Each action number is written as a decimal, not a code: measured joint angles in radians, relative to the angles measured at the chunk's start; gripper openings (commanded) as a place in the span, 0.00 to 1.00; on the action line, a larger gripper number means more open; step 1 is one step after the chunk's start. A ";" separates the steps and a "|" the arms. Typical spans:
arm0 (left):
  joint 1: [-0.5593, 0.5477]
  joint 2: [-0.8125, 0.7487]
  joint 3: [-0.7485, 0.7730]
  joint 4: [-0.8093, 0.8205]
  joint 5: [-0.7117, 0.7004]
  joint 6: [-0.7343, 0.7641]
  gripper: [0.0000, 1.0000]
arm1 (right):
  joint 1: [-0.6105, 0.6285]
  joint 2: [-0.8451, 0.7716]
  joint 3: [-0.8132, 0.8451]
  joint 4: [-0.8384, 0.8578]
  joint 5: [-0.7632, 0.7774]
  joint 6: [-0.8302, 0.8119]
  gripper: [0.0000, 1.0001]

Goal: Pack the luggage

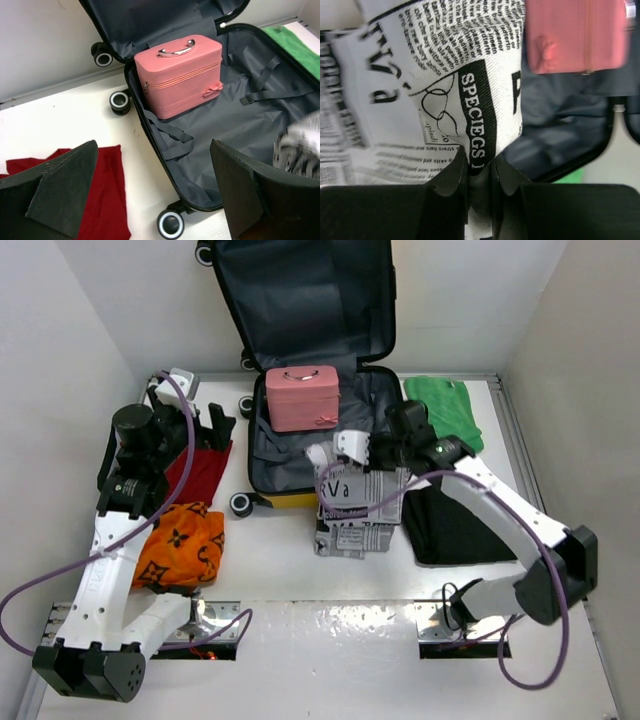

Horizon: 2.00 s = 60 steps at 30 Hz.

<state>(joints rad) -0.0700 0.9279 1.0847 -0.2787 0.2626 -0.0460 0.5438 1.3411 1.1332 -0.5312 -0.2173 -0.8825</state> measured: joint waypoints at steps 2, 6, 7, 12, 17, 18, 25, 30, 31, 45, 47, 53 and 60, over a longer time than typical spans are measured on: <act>0.000 0.000 -0.010 0.006 0.000 0.008 1.00 | -0.019 0.051 0.057 0.013 0.002 -0.014 0.00; 0.000 0.000 -0.030 0.010 0.000 0.020 1.00 | -0.058 0.163 0.170 0.057 0.001 -0.034 0.00; 0.000 0.000 -0.034 0.013 0.000 0.021 1.00 | -0.069 0.193 0.196 0.077 -0.001 -0.036 0.00; 0.000 0.001 -0.058 0.042 0.000 0.031 1.00 | -0.118 0.335 0.283 0.152 0.000 -0.055 0.00; 0.000 0.019 -0.077 0.065 -0.004 0.031 1.00 | -0.153 0.467 0.328 0.243 0.000 -0.077 0.00; 0.000 0.024 -0.079 0.067 -0.004 0.031 1.00 | -0.159 0.490 0.335 0.262 0.001 -0.082 0.00; 0.000 0.049 -0.090 0.088 -0.013 0.031 1.00 | -0.200 0.597 0.352 0.372 -0.013 -0.138 0.00; 0.000 0.059 -0.092 0.098 -0.014 0.031 1.00 | -0.213 0.624 0.348 0.390 -0.046 -0.204 0.00; 0.000 0.061 -0.092 0.101 -0.014 0.031 1.00 | -0.214 0.623 0.338 0.403 -0.053 -0.222 0.00; 0.000 0.066 -0.108 0.117 -0.010 0.031 1.00 | -0.200 0.560 0.259 0.507 -0.008 -0.051 0.15; 0.000 0.061 -0.115 0.116 -0.003 0.032 1.00 | -0.212 0.532 0.328 0.411 -0.056 0.017 0.10; 0.000 0.048 -0.118 0.117 0.004 0.036 1.00 | -0.266 0.511 0.593 0.207 -0.186 0.269 0.08; 0.009 0.047 -0.118 0.117 0.003 0.036 1.00 | -0.298 0.602 0.683 0.232 -0.163 0.641 0.02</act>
<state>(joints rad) -0.0612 0.9752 0.9665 -0.1619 0.2653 -0.0097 0.2455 1.9430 1.8160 -0.2989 -0.3805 -0.2417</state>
